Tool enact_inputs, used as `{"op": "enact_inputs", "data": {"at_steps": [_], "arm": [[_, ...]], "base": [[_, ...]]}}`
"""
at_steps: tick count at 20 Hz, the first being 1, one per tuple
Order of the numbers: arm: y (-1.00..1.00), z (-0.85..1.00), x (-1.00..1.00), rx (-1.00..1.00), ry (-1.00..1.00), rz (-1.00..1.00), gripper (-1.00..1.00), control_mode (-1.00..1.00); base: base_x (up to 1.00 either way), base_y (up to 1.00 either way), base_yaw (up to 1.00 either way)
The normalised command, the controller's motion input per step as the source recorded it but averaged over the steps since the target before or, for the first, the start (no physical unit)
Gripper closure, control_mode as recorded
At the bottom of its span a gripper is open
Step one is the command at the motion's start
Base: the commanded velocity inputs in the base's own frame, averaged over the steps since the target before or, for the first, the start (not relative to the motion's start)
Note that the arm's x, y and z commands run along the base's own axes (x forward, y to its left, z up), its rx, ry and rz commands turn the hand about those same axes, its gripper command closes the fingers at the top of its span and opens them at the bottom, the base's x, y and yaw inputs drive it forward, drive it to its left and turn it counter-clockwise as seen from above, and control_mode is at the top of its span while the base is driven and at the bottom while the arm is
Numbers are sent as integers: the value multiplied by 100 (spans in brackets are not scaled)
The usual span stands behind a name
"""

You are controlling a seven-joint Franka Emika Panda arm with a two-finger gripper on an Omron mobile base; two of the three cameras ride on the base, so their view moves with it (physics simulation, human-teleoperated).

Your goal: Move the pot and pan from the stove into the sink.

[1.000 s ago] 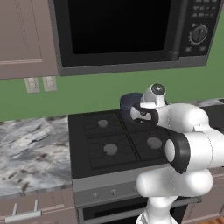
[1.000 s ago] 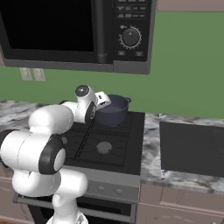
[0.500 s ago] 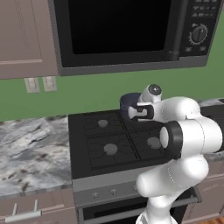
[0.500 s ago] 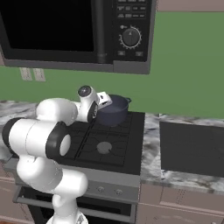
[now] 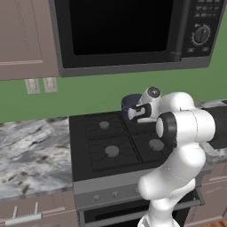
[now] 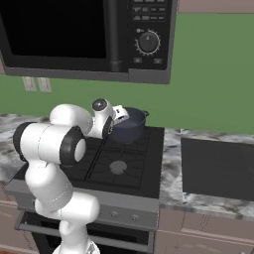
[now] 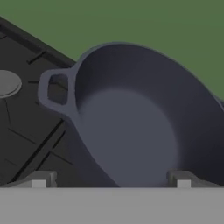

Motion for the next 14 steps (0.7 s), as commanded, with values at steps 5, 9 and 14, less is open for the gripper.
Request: {"op": "enact_inputs", "data": {"at_steps": [5,9,14], "arm": [[-5,-25,25,-2,0,0,-100,-100],[-4,-24,25,-2,0,0,-100,-100],[-4,-22,22,-1,0,0,-100,-100]], "base": [[0,0,0],[0,0,0],[0,0,0]]}}
